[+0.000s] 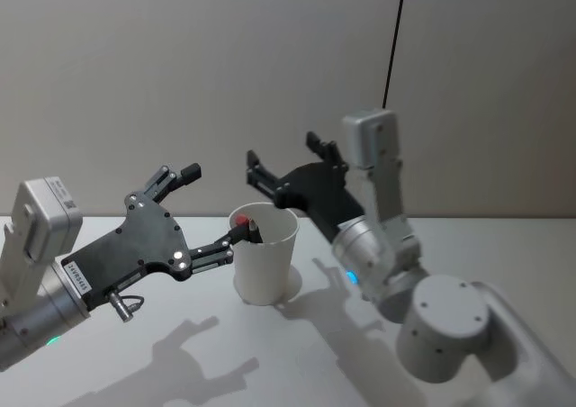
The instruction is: Place the pen into the pen holder.
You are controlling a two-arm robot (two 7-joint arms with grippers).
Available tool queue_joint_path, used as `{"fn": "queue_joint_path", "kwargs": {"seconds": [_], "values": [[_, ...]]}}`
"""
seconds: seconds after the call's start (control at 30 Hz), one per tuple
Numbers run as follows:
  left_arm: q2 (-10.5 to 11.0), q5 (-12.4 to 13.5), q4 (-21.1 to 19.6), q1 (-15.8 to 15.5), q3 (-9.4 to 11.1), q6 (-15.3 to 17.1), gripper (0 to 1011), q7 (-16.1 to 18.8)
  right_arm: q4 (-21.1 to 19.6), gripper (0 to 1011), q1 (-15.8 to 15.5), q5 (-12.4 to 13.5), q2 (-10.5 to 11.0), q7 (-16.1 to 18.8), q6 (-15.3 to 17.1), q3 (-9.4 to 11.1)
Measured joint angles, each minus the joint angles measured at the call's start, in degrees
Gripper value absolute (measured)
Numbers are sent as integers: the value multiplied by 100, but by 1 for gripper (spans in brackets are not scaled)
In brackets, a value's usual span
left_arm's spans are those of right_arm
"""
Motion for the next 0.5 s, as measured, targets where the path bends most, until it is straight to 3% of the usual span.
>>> {"fn": "queue_joint_path", "kwargs": {"seconds": [0.3, 0.5], "values": [[1, -1, 0, 0, -1, 0, 1002, 0, -557, 1001, -320, 227, 358, 149, -55, 433], [-1, 7, -8, 13, 0, 18, 1002, 44, -569, 1001, -349, 229, 362, 151, -58, 437]]}}
